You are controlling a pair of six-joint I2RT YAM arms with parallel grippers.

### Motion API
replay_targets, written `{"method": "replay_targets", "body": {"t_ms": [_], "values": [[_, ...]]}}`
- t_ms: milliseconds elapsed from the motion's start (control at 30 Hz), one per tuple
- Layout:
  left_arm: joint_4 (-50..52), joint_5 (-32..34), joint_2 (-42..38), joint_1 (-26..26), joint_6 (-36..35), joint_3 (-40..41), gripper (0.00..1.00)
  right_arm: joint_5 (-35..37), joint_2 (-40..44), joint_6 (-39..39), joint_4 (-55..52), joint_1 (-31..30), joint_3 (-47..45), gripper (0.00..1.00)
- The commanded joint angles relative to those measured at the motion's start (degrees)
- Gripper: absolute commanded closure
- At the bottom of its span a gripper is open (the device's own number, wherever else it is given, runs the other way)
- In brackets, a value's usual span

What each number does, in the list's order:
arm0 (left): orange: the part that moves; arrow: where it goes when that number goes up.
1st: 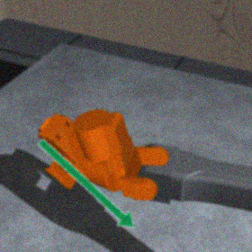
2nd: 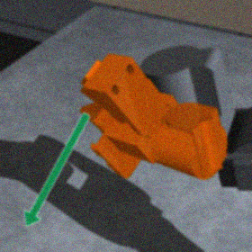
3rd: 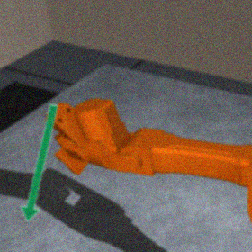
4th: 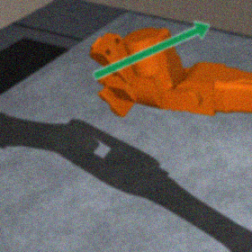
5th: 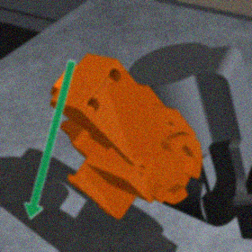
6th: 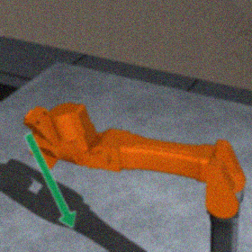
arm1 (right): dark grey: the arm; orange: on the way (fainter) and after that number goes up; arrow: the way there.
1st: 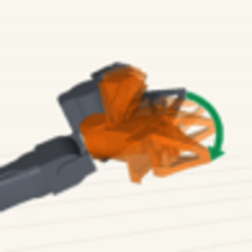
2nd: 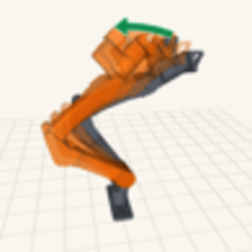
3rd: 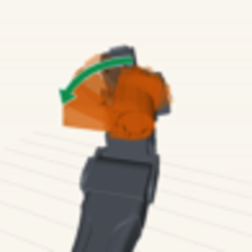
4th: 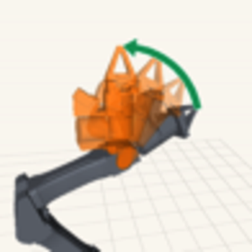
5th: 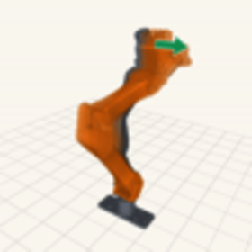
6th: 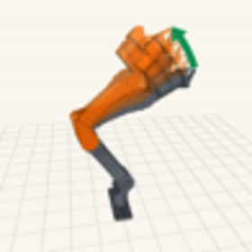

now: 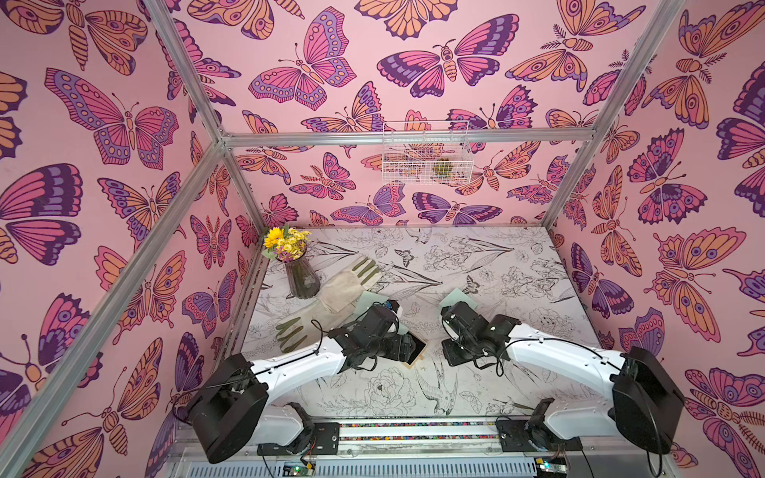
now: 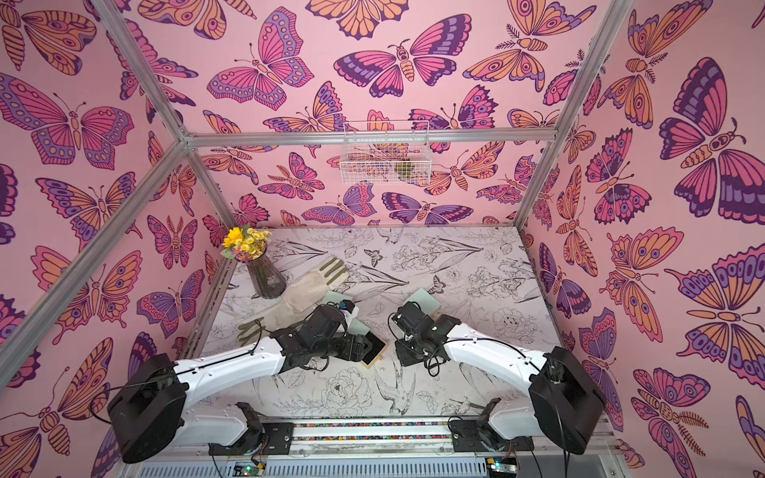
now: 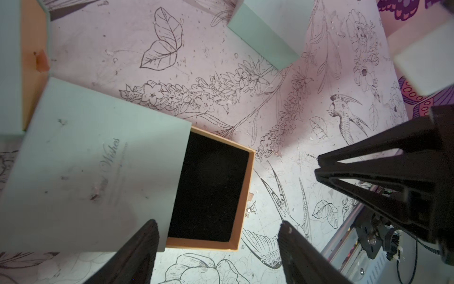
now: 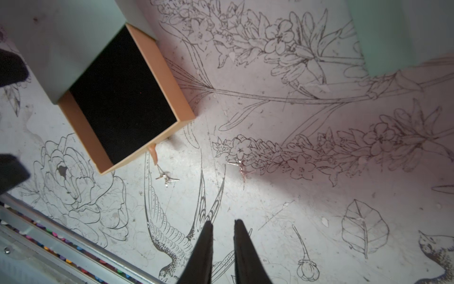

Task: Place the earrings into the drawer-style jewelry box
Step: Pick up the earring from the center of the board.

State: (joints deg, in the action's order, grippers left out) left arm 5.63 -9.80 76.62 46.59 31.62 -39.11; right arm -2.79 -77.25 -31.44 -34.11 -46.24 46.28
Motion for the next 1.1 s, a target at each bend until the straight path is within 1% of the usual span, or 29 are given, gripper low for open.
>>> {"method": "replay_targets", "body": {"t_ms": [0, 167, 233, 267, 333, 433, 600, 767, 900, 1067], "values": [[-3.2, -2.5, 0.8, 0.2, -0.6, -1.3, 0.23, -0.7, -0.6, -3.9, -2.0, 2.9, -0.3, 0.81], [-3.2, -3.4, 2.6, 0.2, -2.4, -2.3, 0.25, -9.0, 1.9, -4.6, 2.6, 8.5, -3.8, 0.82], [-3.2, -4.6, 3.8, 0.2, -2.9, -3.0, 0.26, -13.2, 1.5, -4.2, 4.0, 10.6, -4.1, 0.82], [-3.2, -5.3, 4.3, 0.2, -3.0, -3.3, 0.27, -14.1, 1.1, -3.6, 3.9, 11.1, -3.9, 0.82], [-3.6, -6.3, 5.3, 0.7, -3.1, -3.7, 0.27, -13.1, -0.1, -1.5, 2.3, 11.3, -2.6, 0.82], [-3.9, -5.5, 5.7, 2.2, -3.3, -3.8, 0.27, -11.0, -2.0, 1.8, 0.2, 11.3, -1.1, 0.83], [-4.1, -5.1, 6.2, 2.5, -3.1, -4.0, 0.27, -10.4, -4.5, 6.2, 0.2, 11.2, -0.1, 0.84], [-6.0, -4.4, 5.2, 2.2, -1.6, -2.4, 0.27, -10.4, -6.4, 7.0, 0.8, 10.4, 1.6, 0.81], [-6.8, -4.5, 4.9, 1.5, -1.1, -1.9, 0.27, -7.2, -8.8, 8.0, -1.4, 8.7, 4.9, 0.78], [-7.0, -4.8, 4.5, 0.5, -0.8, -1.1, 0.28, -3.3, -12.4, 8.0, -4.5, 6.7, 9.0, 0.78]]}}
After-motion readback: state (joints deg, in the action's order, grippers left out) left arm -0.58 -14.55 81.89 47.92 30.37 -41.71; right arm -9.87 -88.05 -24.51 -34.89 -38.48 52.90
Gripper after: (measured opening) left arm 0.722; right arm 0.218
